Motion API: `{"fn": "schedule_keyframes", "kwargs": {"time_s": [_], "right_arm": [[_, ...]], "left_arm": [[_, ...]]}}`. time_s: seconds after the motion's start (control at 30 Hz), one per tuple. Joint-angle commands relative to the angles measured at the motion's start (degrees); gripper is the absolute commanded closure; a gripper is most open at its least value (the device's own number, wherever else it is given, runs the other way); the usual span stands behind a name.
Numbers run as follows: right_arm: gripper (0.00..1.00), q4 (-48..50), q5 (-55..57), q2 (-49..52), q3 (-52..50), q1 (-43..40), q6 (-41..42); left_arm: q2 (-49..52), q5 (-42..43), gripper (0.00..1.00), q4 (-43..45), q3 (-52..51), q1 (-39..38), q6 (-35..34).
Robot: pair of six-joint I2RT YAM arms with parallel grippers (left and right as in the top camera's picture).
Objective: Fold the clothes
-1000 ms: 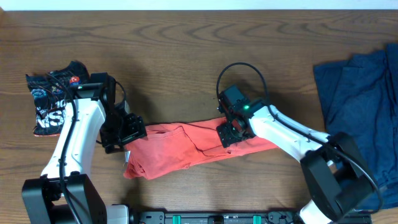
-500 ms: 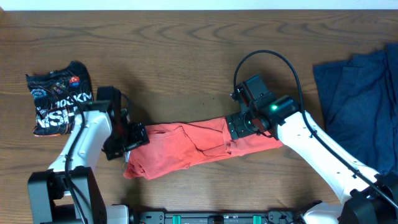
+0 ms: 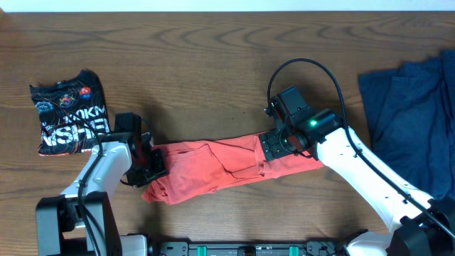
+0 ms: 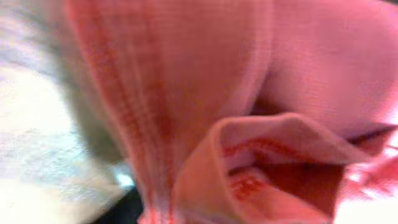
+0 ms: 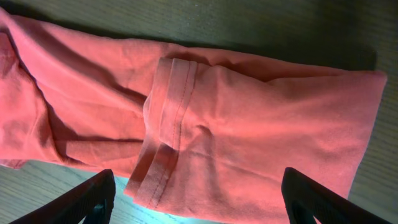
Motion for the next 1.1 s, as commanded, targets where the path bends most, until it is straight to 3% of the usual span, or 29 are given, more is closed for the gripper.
{"fn": "schedule_keyframes", "kwargs": {"time_s": [0.0,0.03,0.1,0.33,0.63,0.83,1.07], "right_arm": [[0.16,-0.57,1.05,0.07,0.22,-0.92,-0.48],[0.17,-0.87,1.44,0.07,0.22,-0.92,-0.48],[0.17,-1.57,2.62,0.07,0.22,-1.09,-0.20],[0.16,-3.69,5.70,-0.02,0.22,-7.48,1.90],[0.15,-5.14,5.70,0.00,0.22,-16.63,-2.69],[0.14,-5.53,5.66,0.00,0.22,-19.69,-2.69],[0.14,-7.78,5.66,0.02,0.20,-19.98,-2.71]], "left_arm": [[0.92,4.13,0.80,0.85,-1.64,-0.07,0.90],[0.90,4.07,0.88,0.81,-1.53,-0.07,0.90],[0.90,2.89,0.94,-0.04,-0.72,0.00,0.87],[0.90,-11.50,0.94,-13.60,10.78,2.69,-1.36],[0.90,-12.66,0.94,-27.91,27.41,6.03,-3.96],[0.87,-5.64,0.94,-32.00,31.36,-2.60,-6.60],[0.90,0.00,0.94,-26.25,31.43,-18.53,-13.62]]}}
